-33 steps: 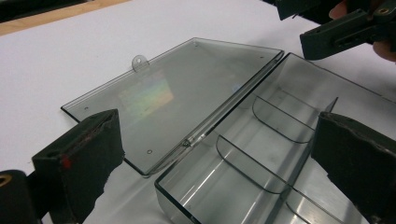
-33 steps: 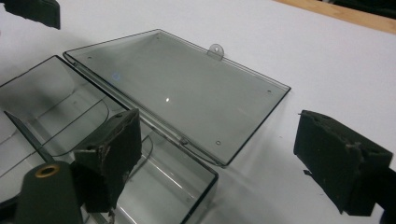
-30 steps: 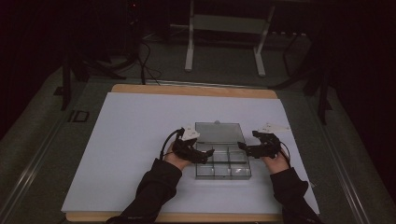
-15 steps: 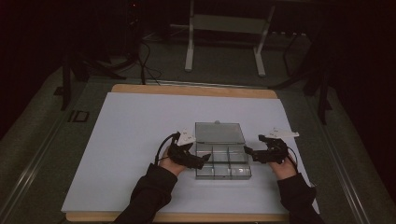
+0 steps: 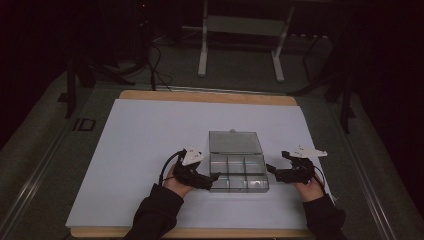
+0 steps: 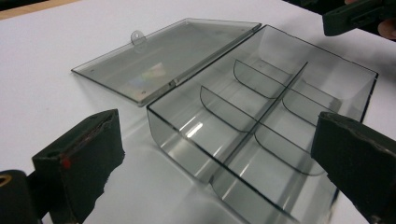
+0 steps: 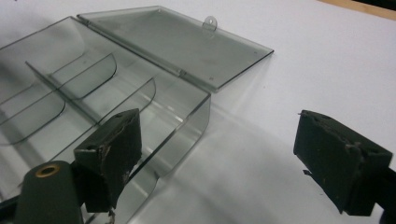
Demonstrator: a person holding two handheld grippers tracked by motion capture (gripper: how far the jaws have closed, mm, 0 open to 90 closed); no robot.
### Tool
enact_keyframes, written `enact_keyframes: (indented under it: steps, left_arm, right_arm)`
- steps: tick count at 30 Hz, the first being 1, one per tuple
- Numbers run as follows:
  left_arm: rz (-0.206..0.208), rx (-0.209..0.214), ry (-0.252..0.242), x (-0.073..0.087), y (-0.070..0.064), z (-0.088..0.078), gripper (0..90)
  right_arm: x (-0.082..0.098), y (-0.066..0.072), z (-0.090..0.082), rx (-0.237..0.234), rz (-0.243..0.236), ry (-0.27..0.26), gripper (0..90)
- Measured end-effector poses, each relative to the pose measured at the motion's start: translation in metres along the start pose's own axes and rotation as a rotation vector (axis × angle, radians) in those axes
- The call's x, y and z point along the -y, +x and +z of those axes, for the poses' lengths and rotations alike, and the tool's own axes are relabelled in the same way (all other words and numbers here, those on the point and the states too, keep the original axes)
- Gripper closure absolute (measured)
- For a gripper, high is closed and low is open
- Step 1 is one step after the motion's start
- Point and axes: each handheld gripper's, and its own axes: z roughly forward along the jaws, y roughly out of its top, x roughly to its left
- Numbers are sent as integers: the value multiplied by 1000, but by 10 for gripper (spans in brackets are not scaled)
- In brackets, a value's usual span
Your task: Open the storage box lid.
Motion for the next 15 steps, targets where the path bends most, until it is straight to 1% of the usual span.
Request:
enact_keyframes:
  steps: [5,8,12,15]
  left_arm:
    - [-6,-10,3,9,-1,-6,34]
    - [1,-19,9,13,-1,-10,34]
    - [-11,-27,5,19,0,-16,34]
    - [-17,-31,14,24,0,-18,34]
  right_arm:
    - [8,1,-5,-4,8,-2,151]
    - [13,2,-7,-3,8,0,150]
    - [19,2,-10,3,4,-3,150]
    - [25,3,-11,12,-5,4,150]
